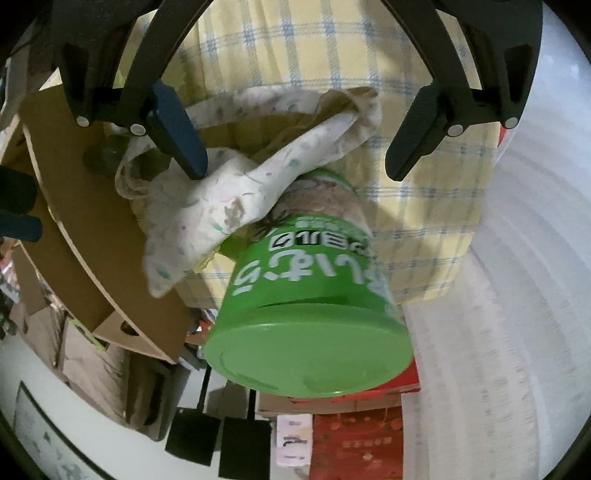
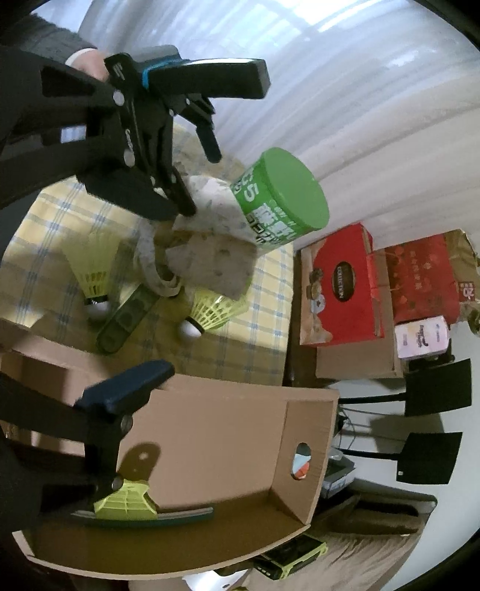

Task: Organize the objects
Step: 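Withdraw the left tool and reach toward the floral cloth tote bag, then grasp the floral tote bag with the left tool and lift it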

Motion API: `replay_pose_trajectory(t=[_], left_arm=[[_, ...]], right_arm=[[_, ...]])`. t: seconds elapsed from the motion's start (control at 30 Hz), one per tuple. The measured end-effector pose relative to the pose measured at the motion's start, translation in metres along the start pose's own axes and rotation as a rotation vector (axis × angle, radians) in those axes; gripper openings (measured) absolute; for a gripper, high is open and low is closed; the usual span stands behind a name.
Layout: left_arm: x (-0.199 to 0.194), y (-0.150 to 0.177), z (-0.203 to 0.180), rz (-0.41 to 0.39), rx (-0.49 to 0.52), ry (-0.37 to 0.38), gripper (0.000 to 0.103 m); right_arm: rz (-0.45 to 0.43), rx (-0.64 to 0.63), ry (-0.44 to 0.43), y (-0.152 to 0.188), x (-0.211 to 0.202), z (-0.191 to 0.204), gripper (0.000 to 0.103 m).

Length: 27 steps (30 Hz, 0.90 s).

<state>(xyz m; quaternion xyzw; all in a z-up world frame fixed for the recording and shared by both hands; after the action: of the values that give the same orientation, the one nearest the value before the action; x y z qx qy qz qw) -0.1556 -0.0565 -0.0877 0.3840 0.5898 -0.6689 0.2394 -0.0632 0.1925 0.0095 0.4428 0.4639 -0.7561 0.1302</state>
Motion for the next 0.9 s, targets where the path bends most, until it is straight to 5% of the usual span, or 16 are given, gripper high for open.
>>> replay_pose_trajectory(t=[0.17, 0.23, 0.33, 0.53, 0.9], left_arm=[[0.007, -0.001, -0.008, 0.007, 0.021, 0.015, 0.071], [0.008, 0.0, -0.01, 0.018, 0.019, 0.038, 0.038], [0.006, 0.003, -0.01, 0.027, 0.015, 0.059, 0.016], [-0.019, 0.01, -0.011, -0.034, 0.014, 0.061, 0.004], [-0.115, -0.011, 0.02, -0.223, -0.071, 0.111, 0.004]], right_arm=[[0.008, -0.001, 0.004, 0.002, 0.002, -0.002, 0.075], [0.009, -0.008, 0.008, 0.002, 0.003, -0.002, 0.074], [0.005, -0.021, 0.012, 0.002, 0.003, 0.0, 0.073], [0.009, -0.088, -0.002, 0.004, 0.007, 0.007, 0.073], [0.058, -0.056, -0.015, -0.002, 0.013, 0.002, 0.073]])
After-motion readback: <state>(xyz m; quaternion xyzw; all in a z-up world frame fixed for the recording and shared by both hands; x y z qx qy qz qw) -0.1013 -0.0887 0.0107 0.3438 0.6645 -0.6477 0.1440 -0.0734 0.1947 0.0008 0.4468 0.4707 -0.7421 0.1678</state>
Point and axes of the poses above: each gripper's, at about its wrist camera, not at the fingertips, and x roughly the way its jaws point, z to its left, y to its underside, the point moved 1 cm from there along x, roughly the way its jaws point, and after that the axes turned 7 degrees about x, right-handed, at the moved point
